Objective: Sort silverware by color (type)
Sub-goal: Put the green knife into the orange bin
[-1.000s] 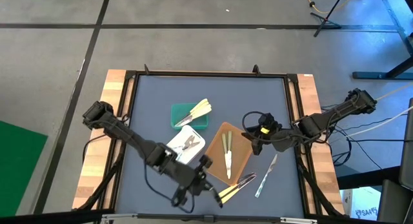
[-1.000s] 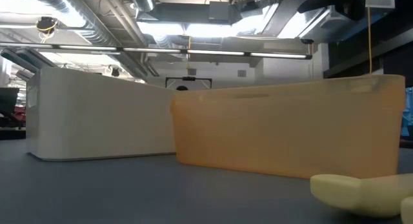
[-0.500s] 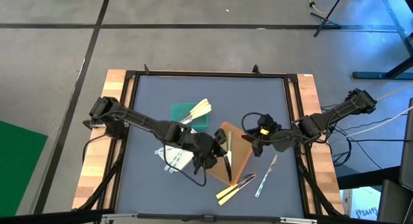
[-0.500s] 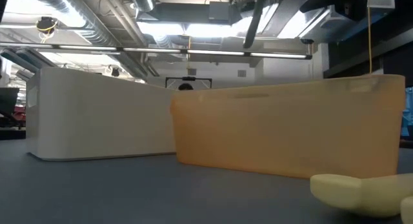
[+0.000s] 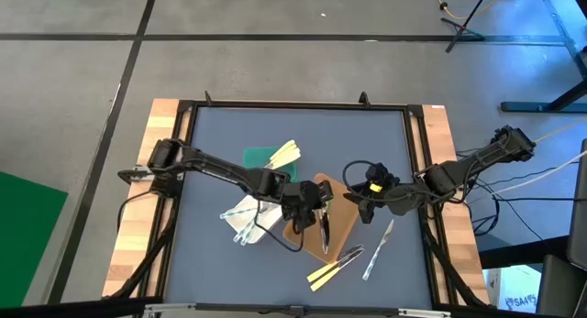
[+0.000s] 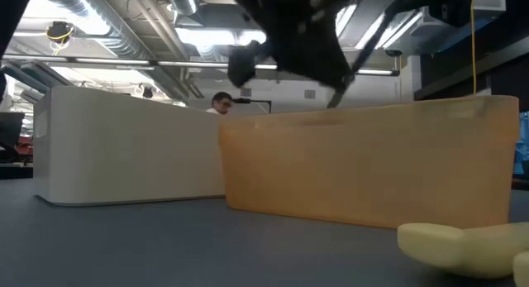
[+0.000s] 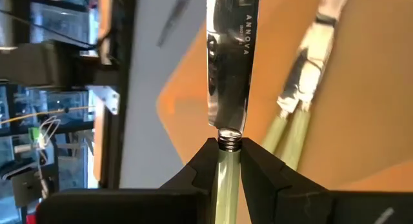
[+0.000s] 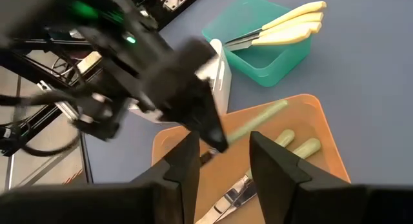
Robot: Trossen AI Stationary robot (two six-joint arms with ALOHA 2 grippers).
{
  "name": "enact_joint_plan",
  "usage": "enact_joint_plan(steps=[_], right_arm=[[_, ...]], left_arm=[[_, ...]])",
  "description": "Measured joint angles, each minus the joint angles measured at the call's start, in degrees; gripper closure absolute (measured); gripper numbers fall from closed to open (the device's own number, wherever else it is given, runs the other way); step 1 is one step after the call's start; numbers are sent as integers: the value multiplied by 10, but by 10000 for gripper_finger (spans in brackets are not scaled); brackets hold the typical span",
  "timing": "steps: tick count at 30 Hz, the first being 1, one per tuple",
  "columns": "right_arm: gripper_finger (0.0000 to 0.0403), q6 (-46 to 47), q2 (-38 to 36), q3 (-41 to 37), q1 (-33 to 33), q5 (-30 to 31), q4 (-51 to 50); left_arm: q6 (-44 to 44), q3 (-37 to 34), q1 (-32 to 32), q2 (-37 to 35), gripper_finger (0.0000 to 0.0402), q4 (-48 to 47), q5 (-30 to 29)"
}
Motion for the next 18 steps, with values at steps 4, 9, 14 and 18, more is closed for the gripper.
enact_joint_plan(steps=[4, 9, 14, 18], right_arm=[[281, 0, 0, 0, 0, 0, 0], [281, 0, 0, 0, 0, 0, 0], [281, 0, 0, 0, 0, 0, 0], [281, 0, 0, 0, 0, 0, 0]], left_arm=[[28, 0, 7, 33, 358, 3, 0], [54, 2, 8, 64, 358, 11, 2], [67, 1, 8, 78, 358, 11, 4], [69, -3, 8, 83, 358, 2, 6]])
